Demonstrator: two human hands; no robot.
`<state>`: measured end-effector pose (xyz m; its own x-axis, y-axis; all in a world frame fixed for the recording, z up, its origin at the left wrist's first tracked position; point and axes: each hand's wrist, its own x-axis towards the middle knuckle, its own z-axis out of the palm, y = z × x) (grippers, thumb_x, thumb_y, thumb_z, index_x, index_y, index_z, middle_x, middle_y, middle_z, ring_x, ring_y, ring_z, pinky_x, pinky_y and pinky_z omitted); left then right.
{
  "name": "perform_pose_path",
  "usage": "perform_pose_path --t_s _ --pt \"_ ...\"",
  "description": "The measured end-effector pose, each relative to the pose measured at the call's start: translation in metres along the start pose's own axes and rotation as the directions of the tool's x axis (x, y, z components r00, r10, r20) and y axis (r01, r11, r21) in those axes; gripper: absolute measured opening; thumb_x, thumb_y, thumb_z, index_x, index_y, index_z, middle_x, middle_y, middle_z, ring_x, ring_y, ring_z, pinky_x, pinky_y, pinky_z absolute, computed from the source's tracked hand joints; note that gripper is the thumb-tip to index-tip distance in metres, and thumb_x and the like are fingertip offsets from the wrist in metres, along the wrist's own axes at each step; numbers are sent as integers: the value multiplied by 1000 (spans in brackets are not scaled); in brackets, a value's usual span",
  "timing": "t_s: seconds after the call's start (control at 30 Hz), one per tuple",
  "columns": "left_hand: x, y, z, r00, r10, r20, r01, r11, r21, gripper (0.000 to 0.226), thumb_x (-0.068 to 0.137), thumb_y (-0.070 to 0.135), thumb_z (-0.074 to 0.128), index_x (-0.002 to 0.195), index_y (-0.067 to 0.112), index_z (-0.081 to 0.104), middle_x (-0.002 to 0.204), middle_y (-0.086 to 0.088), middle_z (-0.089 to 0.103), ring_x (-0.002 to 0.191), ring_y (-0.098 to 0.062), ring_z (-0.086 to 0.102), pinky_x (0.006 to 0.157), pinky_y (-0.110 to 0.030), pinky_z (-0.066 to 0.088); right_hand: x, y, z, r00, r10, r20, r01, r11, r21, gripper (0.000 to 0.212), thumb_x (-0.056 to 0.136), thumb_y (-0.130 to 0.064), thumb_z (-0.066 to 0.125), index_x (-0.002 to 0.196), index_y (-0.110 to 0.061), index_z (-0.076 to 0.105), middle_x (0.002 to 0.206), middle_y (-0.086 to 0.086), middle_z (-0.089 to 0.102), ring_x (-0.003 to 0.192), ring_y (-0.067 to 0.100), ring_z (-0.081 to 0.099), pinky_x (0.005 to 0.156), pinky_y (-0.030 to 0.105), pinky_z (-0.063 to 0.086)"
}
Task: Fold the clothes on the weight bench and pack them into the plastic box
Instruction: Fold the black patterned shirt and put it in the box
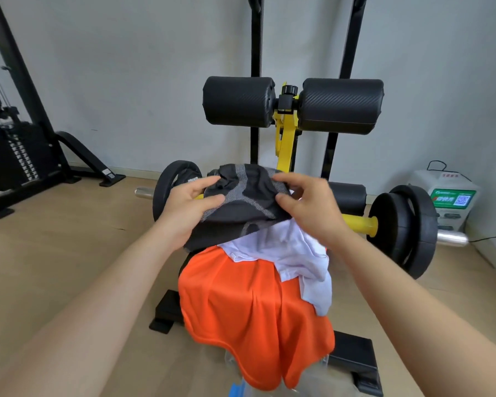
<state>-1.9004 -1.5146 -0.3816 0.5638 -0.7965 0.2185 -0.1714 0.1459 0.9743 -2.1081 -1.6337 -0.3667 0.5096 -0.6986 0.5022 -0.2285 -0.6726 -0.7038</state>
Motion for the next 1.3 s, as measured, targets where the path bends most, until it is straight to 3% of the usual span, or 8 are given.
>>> perform_pose_path --t_s 0.23,0.47,0.57,0.67,0.83,0.97,1.13,1.3 --pt "-4 6 47 986 -37 163 36 999 9 47 84 0 74 129 14 66 125 -3 70 118 -18 65 102 -39 53 -13 25 -41 984 152 -96 -164 977 -133 38 78 -6 65 112 -19 74 68 -11 62 65 10 58 66 20 45" --pt "-3 11 49 1000 0 24 0 1000 3 34 88 3 72 120 15 71 112 4 73 95 5 69 87 -18 55 -30 49 -23 986 159 42 -138 937 -321 48 83 -31 76 129 -25 64 121 10 53 116 27 52 107 34 34" --pt "-1 13 40 997 61 -44 -61 998 15 39 90 -3 67 122 20 65 98 17 67 79 23 61 71 -2 47 -27 49 -13 994 100 37 -81 936 -342 44 89 -33 69 132 -27 62 138 10 50 126 33 46 111 38 28" --pt "-7 1 27 1000 6 6 -7 977 212 42 89 -2 68 124 21 63 94 17 65 79 15 63 76 -9 48 -30 53 -5 986 131 104 -91 941 -325 45 90 -33 68 134 -27 60 143 12 47 131 34 43 114 44 31" --pt "-7 -16 12 981 130 -146 6 724 690 27 86 20 69 112 26 75 110 2 74 102 -22 68 91 -38 52 -30 54 -2 981 181 75 -159 960 -231 57 87 -33 72 141 -25 53 127 11 49 118 21 51 104 27 37" --pt "-9 -13 29 912 366 186 -387 617 685 32 84 27 64 114 28 74 121 9 70 113 -19 60 100 -35 46 -25 53 -11 966 257 -40 -259 943 -208 47 88 -38 68 131 -24 59 103 6 65 99 19 60 82 30 45" --pt "-13 -22 55 859 129 496 -500 426 754 51 96 49 51 145 38 48 159 7 38 148 -18 30 119 -41 21 -25 56 -13 918 397 -15 -388 889 -241 46 84 -45 70 111 -7 69 98 11 72 97 28 65 84 39 53" --pt "-18 -29 55 923 -161 350 -308 238 921 65 95 71 26 155 47 19 168 4 12 154 -26 14 121 -47 13 -26 61 -14 900 433 49 -422 895 -146 24 80 -33 77 80 -9 73 78 11 72 78 28 66 64 32 49"
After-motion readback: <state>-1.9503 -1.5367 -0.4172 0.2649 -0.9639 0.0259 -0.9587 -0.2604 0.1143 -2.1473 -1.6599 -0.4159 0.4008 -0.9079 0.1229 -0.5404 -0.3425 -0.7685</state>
